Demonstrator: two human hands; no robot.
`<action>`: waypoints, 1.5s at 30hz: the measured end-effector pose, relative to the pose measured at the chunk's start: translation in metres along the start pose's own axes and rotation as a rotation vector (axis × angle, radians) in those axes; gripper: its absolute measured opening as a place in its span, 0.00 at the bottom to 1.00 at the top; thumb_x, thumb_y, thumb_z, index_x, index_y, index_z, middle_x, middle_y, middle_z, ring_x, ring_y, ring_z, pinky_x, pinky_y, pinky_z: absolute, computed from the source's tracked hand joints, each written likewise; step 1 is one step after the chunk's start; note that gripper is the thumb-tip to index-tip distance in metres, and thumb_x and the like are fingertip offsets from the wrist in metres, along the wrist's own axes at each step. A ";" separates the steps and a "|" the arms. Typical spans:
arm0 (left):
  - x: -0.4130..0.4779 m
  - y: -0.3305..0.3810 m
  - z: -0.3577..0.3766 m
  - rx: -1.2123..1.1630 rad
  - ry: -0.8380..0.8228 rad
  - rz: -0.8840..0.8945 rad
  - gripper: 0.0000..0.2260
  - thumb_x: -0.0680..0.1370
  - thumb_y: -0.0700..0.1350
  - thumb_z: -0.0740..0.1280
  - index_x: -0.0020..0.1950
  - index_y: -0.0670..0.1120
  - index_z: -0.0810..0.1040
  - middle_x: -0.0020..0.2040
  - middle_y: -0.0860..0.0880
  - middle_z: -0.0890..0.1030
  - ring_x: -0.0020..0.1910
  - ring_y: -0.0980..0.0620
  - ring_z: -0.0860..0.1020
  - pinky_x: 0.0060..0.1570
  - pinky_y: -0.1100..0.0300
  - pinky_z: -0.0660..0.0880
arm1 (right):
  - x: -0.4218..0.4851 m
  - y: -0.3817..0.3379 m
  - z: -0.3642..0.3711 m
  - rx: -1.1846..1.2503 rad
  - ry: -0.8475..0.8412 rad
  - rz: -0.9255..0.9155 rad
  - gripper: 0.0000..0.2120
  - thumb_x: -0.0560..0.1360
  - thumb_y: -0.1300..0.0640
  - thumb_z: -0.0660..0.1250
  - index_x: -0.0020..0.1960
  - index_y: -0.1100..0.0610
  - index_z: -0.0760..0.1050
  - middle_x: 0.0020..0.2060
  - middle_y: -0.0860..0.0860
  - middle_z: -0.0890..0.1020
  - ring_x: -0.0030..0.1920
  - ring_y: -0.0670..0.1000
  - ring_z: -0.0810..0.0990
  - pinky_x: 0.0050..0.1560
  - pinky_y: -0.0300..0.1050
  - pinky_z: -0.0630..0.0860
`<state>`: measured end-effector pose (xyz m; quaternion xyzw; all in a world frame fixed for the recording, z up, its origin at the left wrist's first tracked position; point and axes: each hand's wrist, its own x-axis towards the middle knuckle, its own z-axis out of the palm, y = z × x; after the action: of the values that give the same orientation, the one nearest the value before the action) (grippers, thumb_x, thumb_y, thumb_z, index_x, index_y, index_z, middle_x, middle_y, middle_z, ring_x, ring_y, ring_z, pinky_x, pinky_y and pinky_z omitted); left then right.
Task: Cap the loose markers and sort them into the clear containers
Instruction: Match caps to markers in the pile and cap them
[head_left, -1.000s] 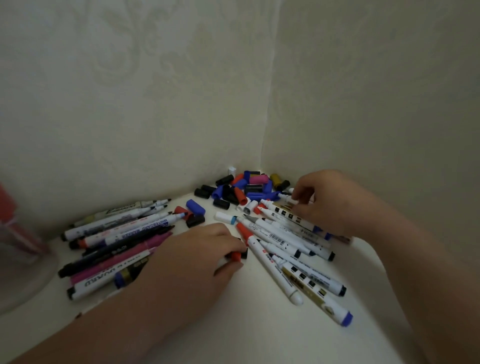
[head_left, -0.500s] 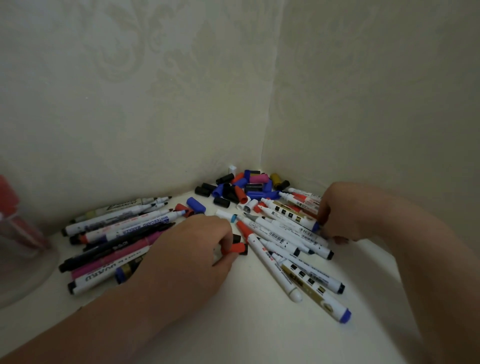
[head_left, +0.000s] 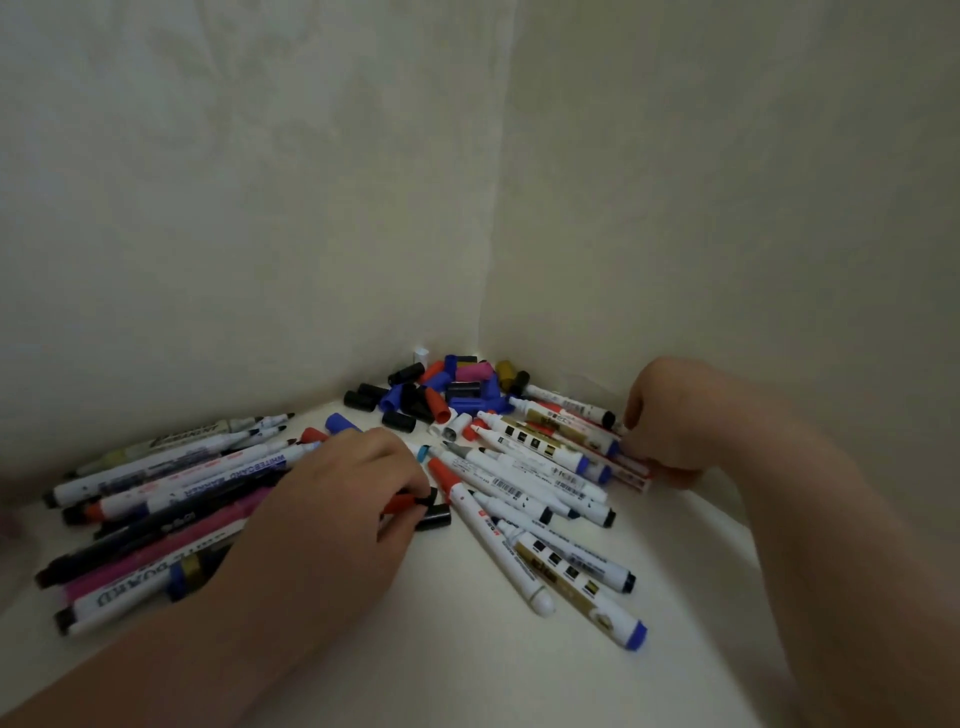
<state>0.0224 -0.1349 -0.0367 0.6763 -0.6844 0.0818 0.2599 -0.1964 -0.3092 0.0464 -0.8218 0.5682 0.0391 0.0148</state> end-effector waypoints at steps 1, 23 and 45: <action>0.001 0.002 -0.001 -0.016 0.024 0.022 0.06 0.70 0.44 0.74 0.40 0.54 0.80 0.41 0.58 0.79 0.39 0.59 0.72 0.40 0.73 0.62 | 0.002 -0.001 0.003 -0.004 -0.020 -0.011 0.07 0.71 0.59 0.69 0.45 0.59 0.84 0.36 0.56 0.85 0.38 0.55 0.85 0.42 0.49 0.84; -0.005 0.032 -0.020 -0.769 0.190 -0.338 0.08 0.75 0.61 0.67 0.53 0.65 0.80 0.47 0.69 0.83 0.48 0.67 0.81 0.41 0.73 0.75 | -0.061 -0.058 -0.016 0.676 -0.160 -0.503 0.07 0.72 0.50 0.75 0.42 0.53 0.83 0.29 0.47 0.83 0.26 0.43 0.77 0.29 0.38 0.73; -0.007 0.026 0.005 -1.374 0.039 -0.511 0.07 0.73 0.49 0.65 0.45 0.51 0.83 0.36 0.43 0.79 0.31 0.45 0.73 0.34 0.50 0.70 | -0.014 -0.009 -0.006 -0.043 -0.110 -0.027 0.13 0.68 0.49 0.73 0.32 0.58 0.81 0.25 0.50 0.83 0.27 0.50 0.81 0.37 0.43 0.82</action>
<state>-0.0043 -0.1293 -0.0374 0.4976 -0.3976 -0.4170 0.6484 -0.1930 -0.2931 0.0529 -0.8263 0.5542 0.0964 0.0290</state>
